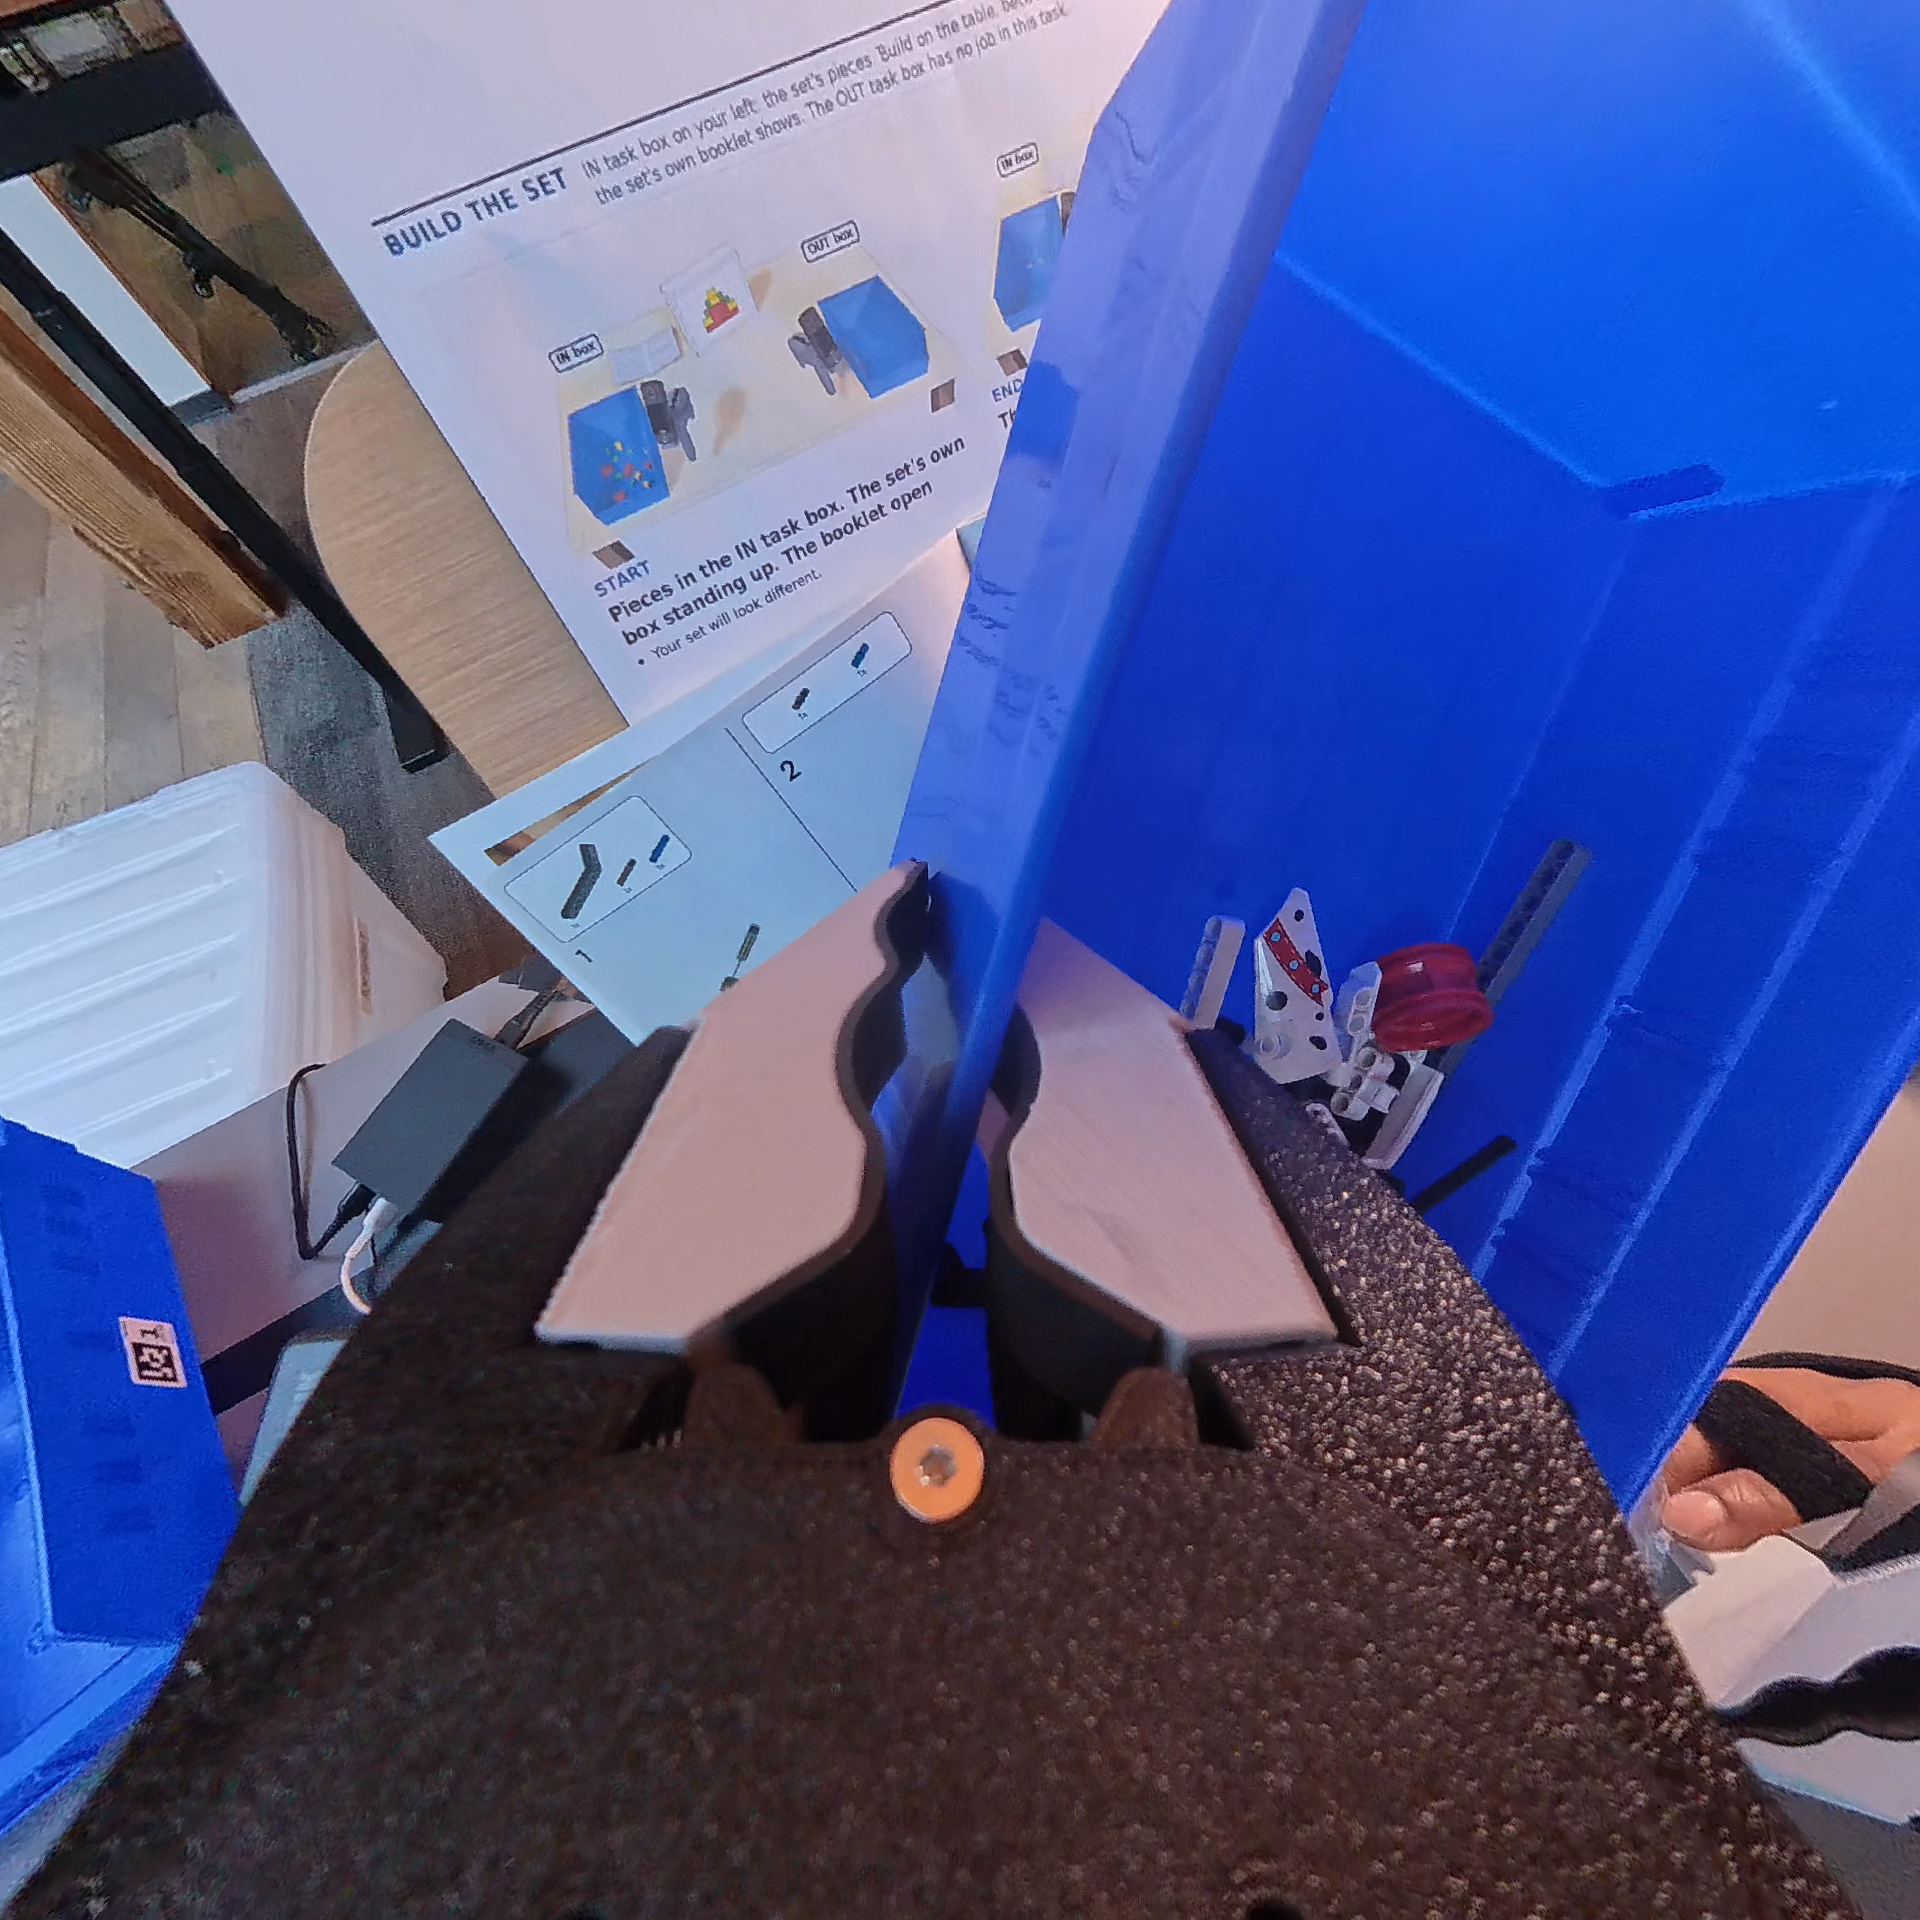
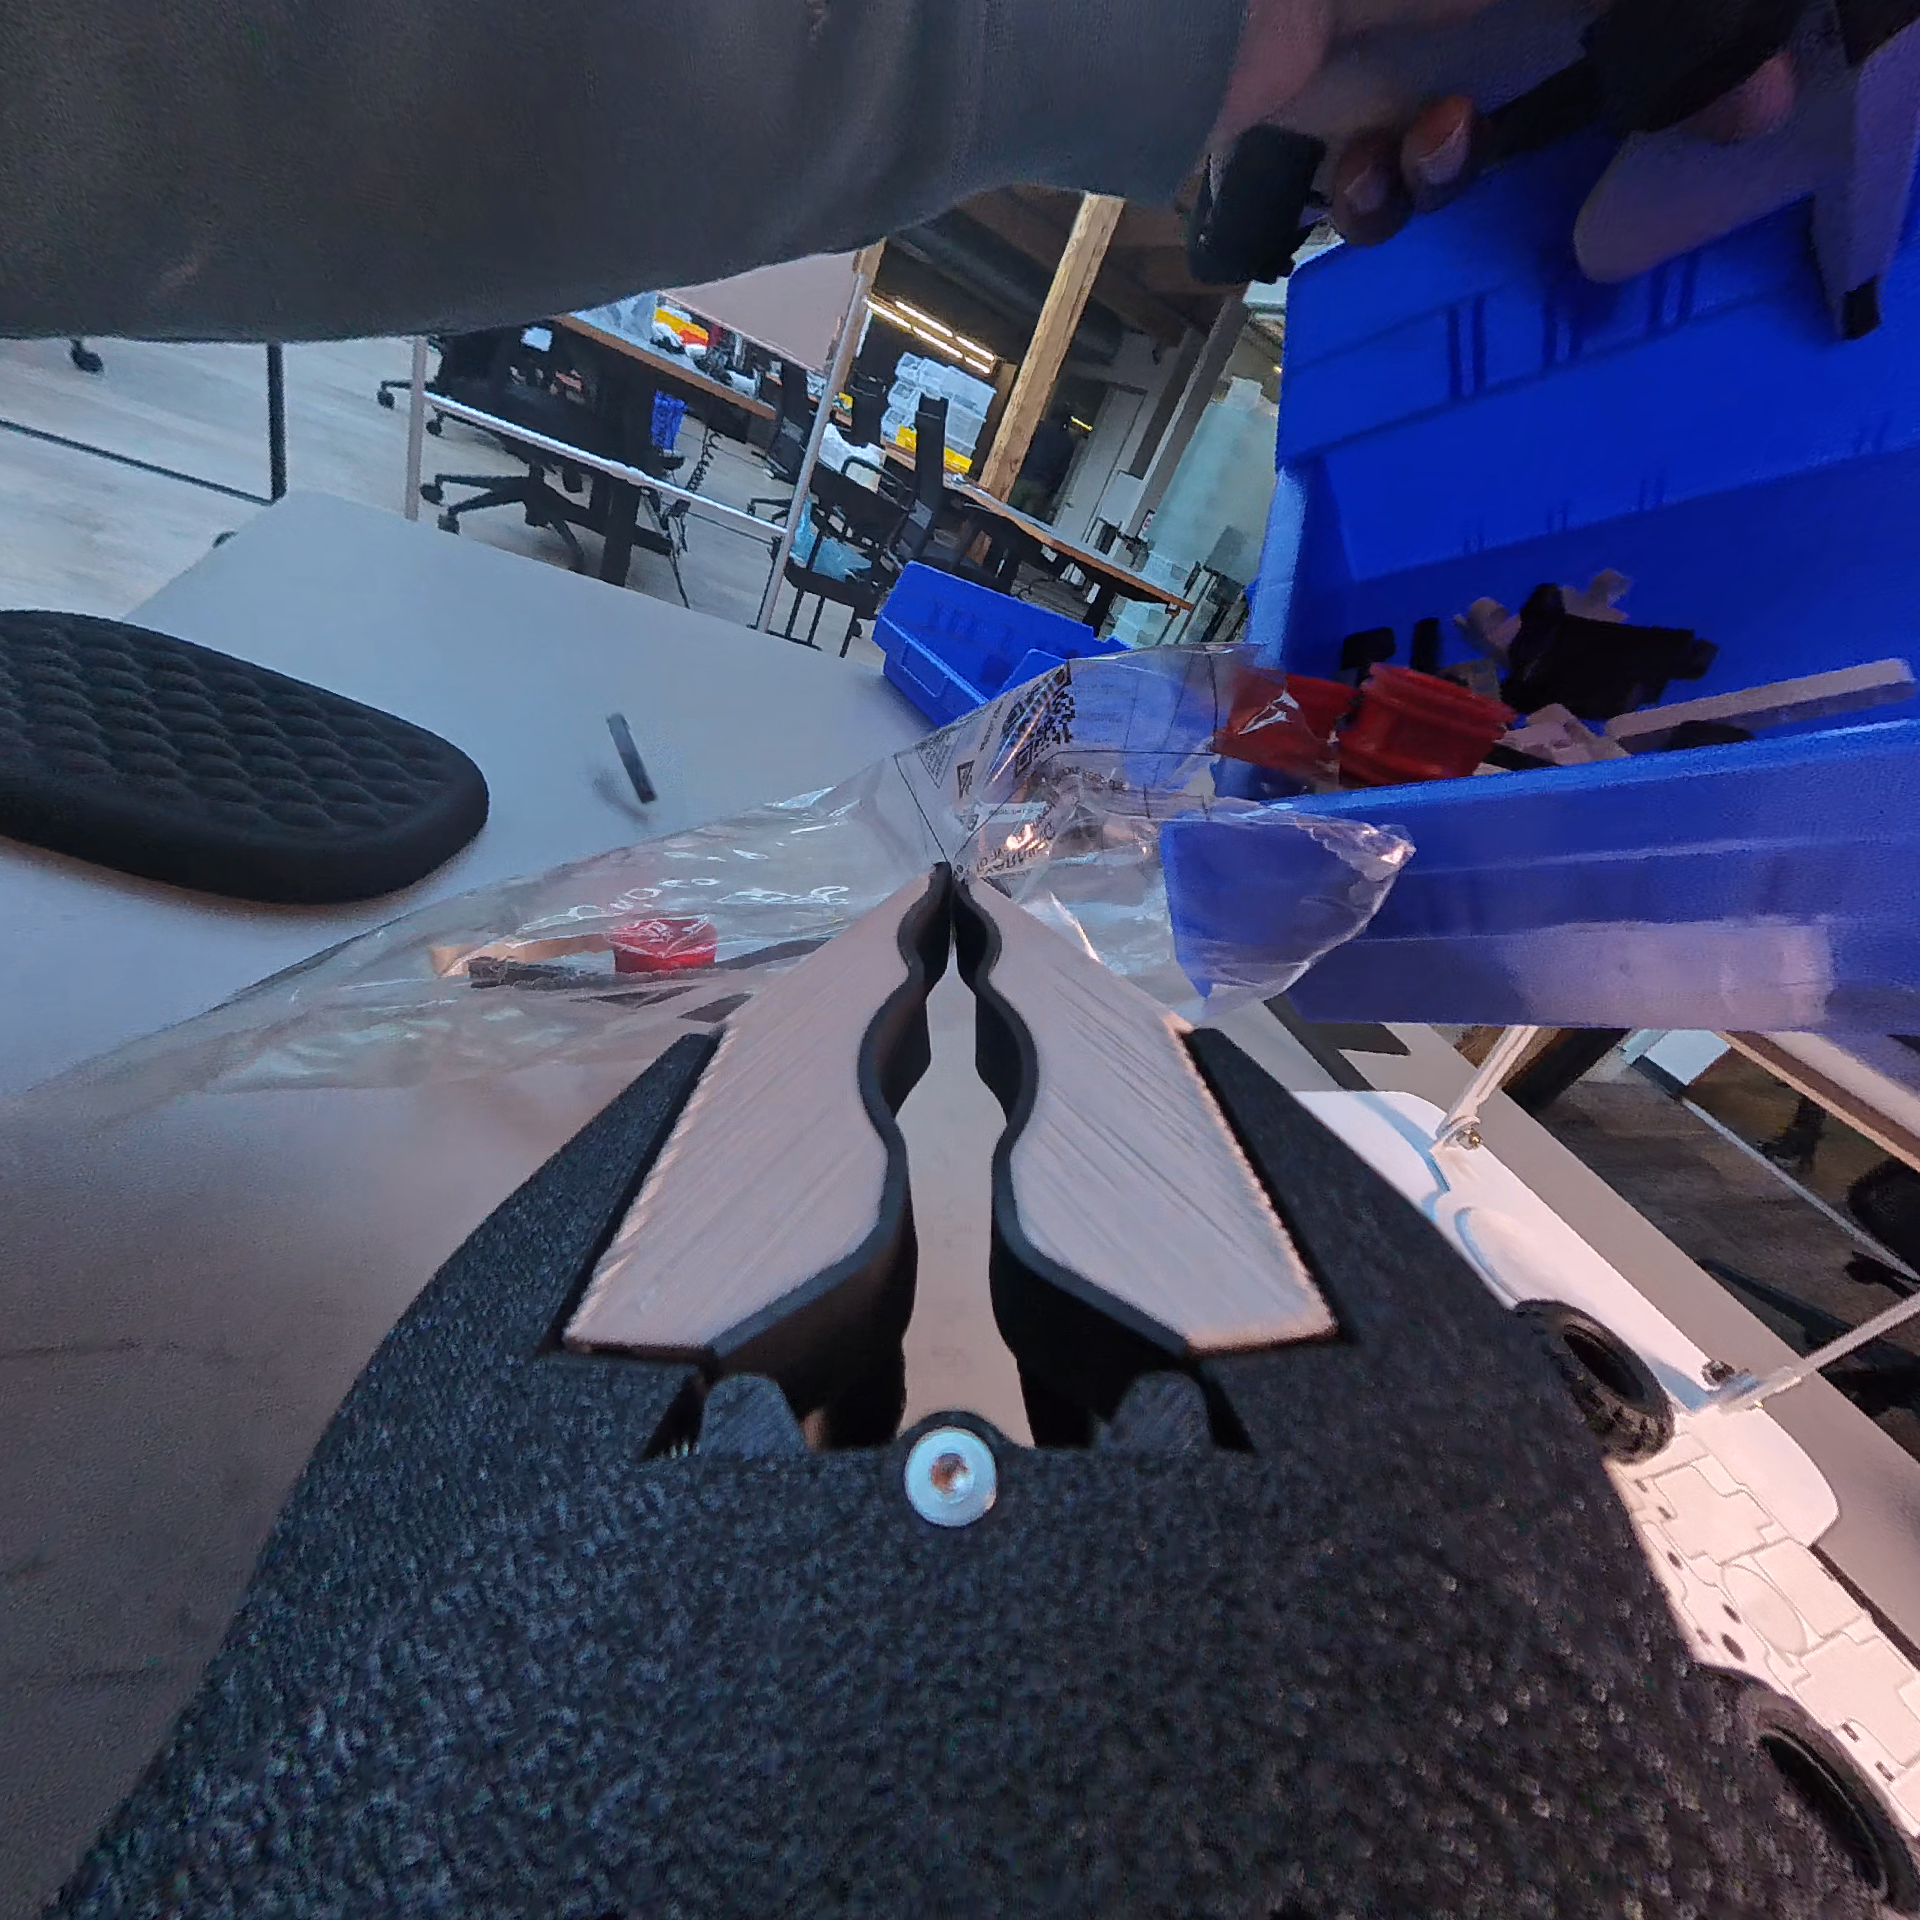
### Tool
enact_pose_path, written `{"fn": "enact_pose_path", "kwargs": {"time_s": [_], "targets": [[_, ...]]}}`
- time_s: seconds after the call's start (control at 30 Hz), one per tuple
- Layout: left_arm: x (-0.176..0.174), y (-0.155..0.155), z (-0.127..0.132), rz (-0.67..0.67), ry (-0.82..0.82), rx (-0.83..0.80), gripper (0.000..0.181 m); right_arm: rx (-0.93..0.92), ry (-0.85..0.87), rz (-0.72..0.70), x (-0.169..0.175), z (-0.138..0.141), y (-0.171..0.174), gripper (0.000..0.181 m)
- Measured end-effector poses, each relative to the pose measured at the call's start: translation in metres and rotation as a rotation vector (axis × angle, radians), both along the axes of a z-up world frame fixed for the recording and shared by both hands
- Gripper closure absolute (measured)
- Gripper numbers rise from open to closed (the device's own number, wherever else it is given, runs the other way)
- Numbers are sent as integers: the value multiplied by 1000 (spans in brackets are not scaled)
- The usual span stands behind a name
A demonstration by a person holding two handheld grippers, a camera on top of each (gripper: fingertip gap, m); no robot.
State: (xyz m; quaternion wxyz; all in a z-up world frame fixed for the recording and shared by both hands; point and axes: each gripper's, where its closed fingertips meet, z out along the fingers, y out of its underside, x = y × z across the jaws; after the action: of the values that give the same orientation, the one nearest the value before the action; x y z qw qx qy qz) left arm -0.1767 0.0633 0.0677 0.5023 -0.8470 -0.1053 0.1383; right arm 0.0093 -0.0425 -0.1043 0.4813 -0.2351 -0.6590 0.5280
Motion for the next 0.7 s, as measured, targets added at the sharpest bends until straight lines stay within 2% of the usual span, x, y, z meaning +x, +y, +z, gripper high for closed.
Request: {"fn": "enact_pose_path", "kwargs": {"time_s": [0.53, 0.7], "targets": [[1, 1, 0, 12, 53, 57, 178, 78, -6, -23, 1, -7, 6, 181], [6, -5, 17, 7, 82, 94, 178, 112, 49, -34, 5, 5, 10, 181]]}}
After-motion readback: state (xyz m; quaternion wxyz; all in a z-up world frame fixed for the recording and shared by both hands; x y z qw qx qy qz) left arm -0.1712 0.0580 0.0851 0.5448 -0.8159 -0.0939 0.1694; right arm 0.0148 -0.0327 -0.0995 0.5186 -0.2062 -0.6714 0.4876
